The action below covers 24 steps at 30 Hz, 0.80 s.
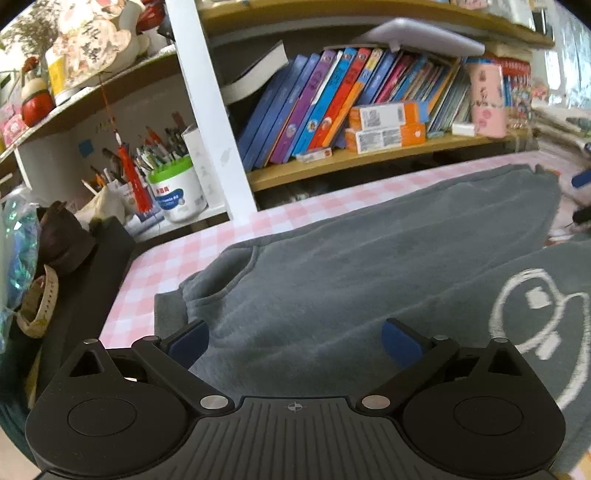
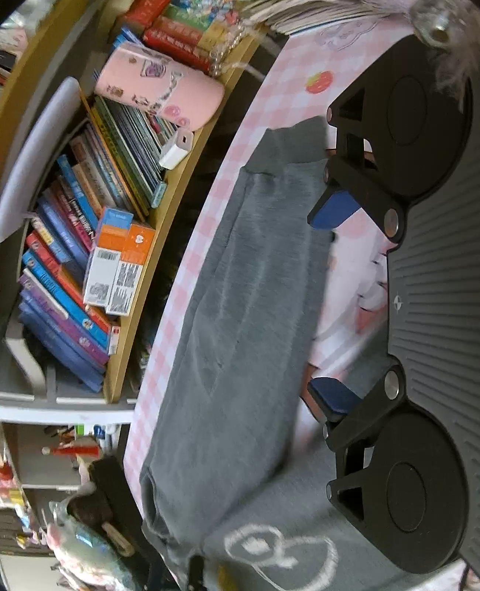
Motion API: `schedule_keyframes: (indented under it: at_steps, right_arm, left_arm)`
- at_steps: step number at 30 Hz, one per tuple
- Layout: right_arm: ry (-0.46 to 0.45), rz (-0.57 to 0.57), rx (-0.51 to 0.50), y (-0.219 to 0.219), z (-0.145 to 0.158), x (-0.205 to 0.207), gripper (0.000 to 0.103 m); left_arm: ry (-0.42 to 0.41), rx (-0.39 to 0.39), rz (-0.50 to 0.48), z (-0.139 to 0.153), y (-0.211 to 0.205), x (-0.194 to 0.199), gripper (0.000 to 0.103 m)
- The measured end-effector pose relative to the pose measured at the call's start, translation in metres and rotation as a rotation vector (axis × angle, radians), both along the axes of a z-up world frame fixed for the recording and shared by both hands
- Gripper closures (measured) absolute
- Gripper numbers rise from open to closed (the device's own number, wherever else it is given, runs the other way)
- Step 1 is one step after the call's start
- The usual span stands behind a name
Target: Fold clothes
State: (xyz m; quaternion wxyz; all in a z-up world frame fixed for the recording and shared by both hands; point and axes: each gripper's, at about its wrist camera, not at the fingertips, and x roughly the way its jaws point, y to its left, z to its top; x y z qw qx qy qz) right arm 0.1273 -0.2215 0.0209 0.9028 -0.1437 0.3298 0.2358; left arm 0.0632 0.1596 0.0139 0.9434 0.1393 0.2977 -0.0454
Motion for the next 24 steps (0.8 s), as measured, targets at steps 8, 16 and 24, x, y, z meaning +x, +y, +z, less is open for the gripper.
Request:
schedule_keyframes:
  at_steps: [8,16,24]
  right_arm:
    - [0.029,-0.058,0.041,-0.008,0.004,0.067,0.015]
    - [0.022,-0.053,-0.009,-0.016,-0.004,0.111,0.018]
    - [0.008,-0.023,-0.053,-0.005,-0.009,0.151,0.022]
  left_arm:
    - [-0.048,-0.026,-0.012,0.008,0.017,0.038,0.002]
    - [-0.020,-0.015,-0.011,0.005,0.029,0.087,0.002]
    - [0.057,0.054,-0.042,-0.005,0.026,0.133,0.003]
